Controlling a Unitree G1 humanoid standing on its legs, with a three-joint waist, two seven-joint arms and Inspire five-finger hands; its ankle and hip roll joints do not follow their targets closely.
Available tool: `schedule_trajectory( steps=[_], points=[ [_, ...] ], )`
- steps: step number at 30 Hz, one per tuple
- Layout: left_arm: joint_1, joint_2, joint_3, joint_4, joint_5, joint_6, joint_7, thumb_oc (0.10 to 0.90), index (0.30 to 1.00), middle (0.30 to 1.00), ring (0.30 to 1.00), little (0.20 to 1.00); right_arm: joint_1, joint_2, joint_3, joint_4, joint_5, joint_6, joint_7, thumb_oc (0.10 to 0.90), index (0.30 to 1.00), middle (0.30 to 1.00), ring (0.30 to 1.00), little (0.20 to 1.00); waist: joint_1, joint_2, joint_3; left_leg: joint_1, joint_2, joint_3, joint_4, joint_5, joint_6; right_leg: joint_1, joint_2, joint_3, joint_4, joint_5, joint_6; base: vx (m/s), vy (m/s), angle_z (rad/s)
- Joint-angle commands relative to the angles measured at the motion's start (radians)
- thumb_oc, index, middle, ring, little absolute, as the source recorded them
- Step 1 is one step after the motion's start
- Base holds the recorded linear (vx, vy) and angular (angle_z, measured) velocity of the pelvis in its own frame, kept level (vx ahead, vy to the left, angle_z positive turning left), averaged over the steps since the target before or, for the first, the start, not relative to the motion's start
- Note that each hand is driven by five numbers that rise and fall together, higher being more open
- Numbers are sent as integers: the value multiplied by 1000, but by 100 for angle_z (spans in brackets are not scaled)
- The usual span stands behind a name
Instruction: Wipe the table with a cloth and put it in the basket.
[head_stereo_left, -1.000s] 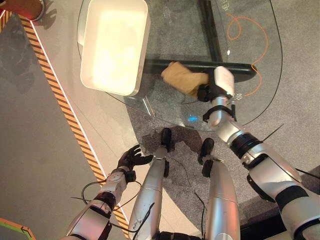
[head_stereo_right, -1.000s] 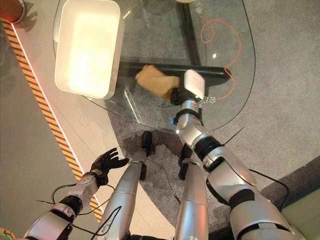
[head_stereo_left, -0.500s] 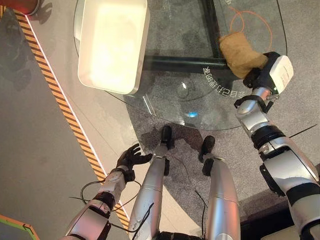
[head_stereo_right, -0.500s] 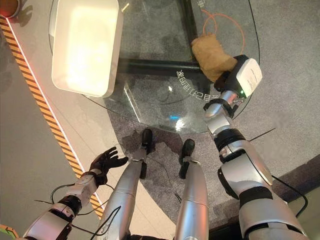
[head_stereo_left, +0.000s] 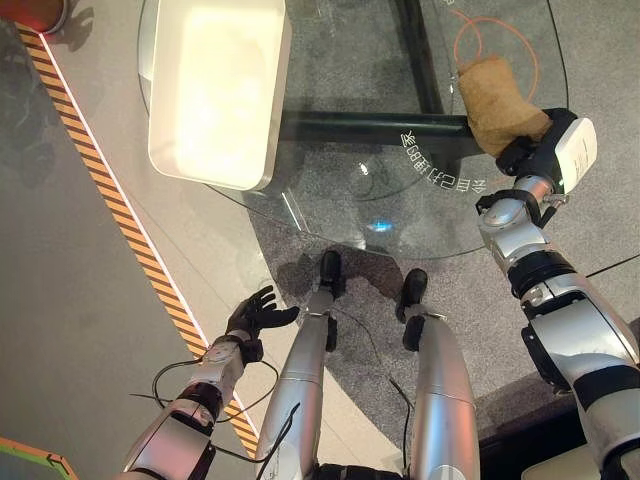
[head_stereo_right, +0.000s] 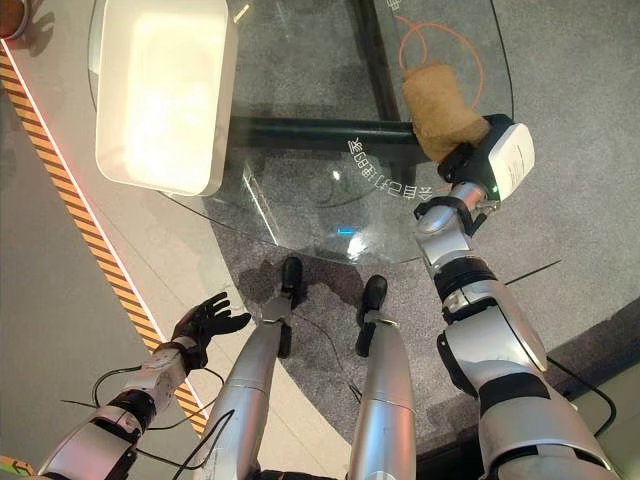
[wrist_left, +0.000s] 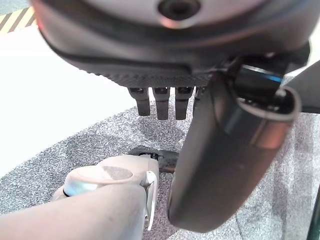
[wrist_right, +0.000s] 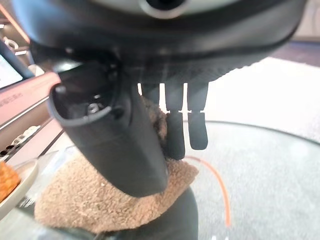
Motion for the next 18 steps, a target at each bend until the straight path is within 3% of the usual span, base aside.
schedule_trajectory(
  steps=[1, 6, 18],
  points=[
    [25, 15, 22, 17, -28, -15, 6, 800, 900, 900, 900, 900, -75, -94, 89, -167, -101, -94, 79, 100, 300, 300, 300, 200, 9, 18, -24, 22, -32, 94, 84, -125, 58, 13, 31, -31, -95, 67, 18, 0, 0, 0],
    [23, 10, 33, 25, -16, -24, 4, 800, 900, 900, 900, 900, -58, -52, 174, -287, -170, -99, 235, 100, 300, 300, 300, 200, 11, 14, -24, 28, -32, 97, 76, -120, 52, 21, 31, -38, -98, 60, 15, -7, 1, -3],
    [13, -7, 37, 34, -3, -31, 17, 800, 900, 900, 900, 900, 33, 25, 275, -419, -219, -97, 416, 100, 300, 300, 300, 200, 5, 3, -24, 37, -29, 107, 67, -112, 44, 36, 30, -45, -109, 54, 13, 0, 0, 0]
  ],
)
